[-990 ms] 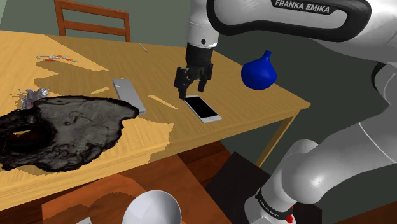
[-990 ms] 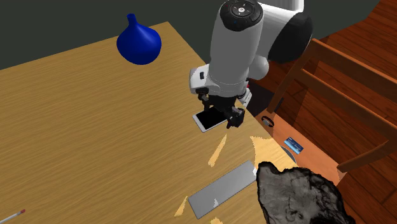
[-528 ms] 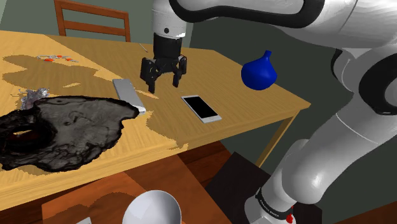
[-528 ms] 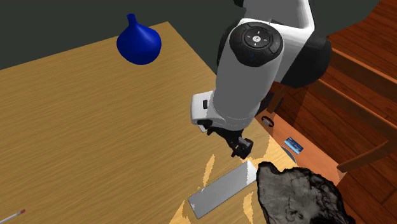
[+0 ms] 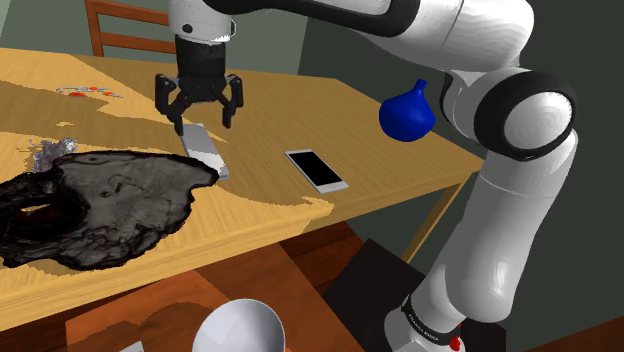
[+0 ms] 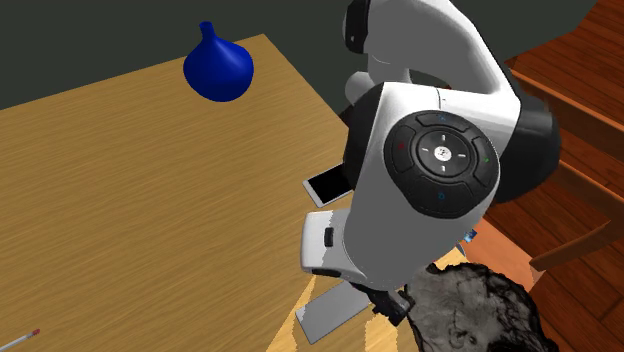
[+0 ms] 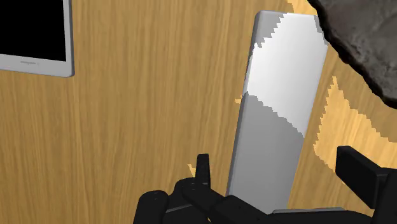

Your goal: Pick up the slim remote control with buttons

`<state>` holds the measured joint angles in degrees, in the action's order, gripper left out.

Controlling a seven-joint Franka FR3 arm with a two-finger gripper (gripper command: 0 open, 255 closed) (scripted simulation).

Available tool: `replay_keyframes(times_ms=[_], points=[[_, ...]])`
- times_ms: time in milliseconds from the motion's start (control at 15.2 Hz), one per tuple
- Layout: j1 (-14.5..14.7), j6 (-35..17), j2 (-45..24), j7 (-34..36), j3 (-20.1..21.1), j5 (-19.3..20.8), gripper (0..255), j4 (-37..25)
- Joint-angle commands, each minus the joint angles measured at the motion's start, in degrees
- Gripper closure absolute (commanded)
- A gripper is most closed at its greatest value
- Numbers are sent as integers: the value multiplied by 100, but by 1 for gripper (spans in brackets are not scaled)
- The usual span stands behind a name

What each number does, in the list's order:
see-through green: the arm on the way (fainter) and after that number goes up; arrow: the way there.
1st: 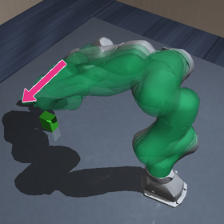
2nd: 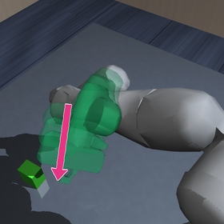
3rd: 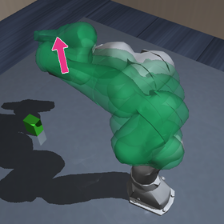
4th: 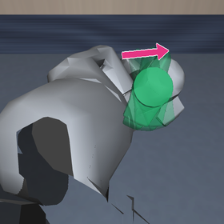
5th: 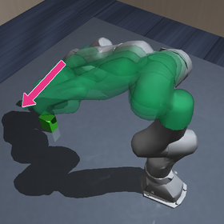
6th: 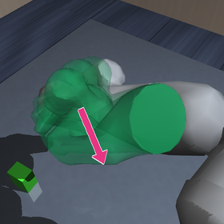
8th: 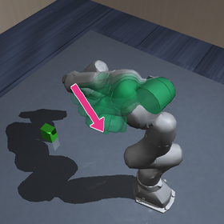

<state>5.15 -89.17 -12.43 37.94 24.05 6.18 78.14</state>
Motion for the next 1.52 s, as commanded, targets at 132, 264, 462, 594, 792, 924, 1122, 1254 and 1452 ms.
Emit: replay_keyframes(times_ms=[132, 264, 462, 594, 792, 924, 1122, 1254, 1452], points=[[30, -210, -147, 82, -7, 56, 0, 65], [9, -382, -106, 80, -12, 40, 0, 275], [-14, -598, -66, 79, -17, 24, 0, 528], [-20, -608, -67, 70, -21, 24, 255, 535], [-23, -614, -57, 68, -21, 20, 255, 551], [-24, -615, -55, 67, -21, 20, 255, 554], [-20, -616, -58, 72, -19, 21, 255, 552], [-6, -515, -79, 79, -15, 29, 255, 433], [23, -260, -134, 82, -8, 51, 255, 126]])
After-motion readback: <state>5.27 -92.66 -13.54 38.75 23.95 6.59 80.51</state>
